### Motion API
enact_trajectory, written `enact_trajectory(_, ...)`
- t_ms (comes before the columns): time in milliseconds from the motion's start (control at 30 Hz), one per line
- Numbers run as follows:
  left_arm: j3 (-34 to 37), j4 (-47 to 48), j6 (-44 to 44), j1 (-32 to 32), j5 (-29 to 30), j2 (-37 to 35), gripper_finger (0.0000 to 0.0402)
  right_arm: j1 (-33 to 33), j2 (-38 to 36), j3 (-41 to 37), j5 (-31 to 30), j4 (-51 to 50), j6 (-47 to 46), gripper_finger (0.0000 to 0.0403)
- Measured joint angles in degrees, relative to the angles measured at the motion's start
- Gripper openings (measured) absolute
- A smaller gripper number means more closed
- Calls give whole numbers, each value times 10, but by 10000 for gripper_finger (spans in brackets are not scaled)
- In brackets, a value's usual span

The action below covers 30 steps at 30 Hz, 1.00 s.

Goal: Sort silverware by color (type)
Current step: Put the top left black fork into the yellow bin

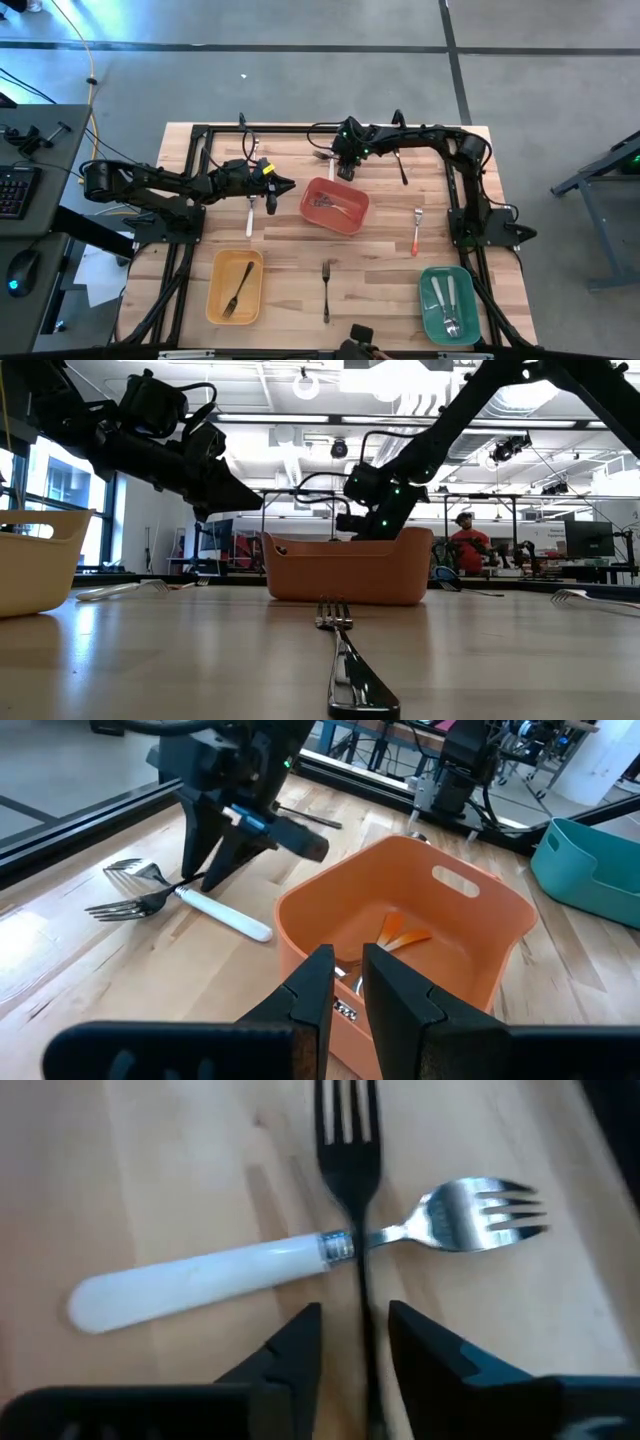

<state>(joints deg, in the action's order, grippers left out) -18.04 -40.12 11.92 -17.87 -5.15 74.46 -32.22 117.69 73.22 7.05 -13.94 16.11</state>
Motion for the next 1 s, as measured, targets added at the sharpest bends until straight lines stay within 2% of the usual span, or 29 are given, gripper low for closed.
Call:
enact_trajectory(333,0,0,0,0,0,0,46,-1,1,1,-11,-7,-4,8)
enact_trajectory(500,0,0,0,0,-1,0,46,-9,-19,-3,-3,-35,-17,2)
enact_trajectory(600,0,-2,-5,0,-29,0,46,-10,-45,-14,0,-17,-33,2)
enact_trajectory(767,0,-15,-15,4,-45,0,46,-8,-95,-81,12,64,-80,1)
enact_trajectory(1000,0,-60,-17,4,-36,0,47,21,-203,-219,30,253,-166,0)
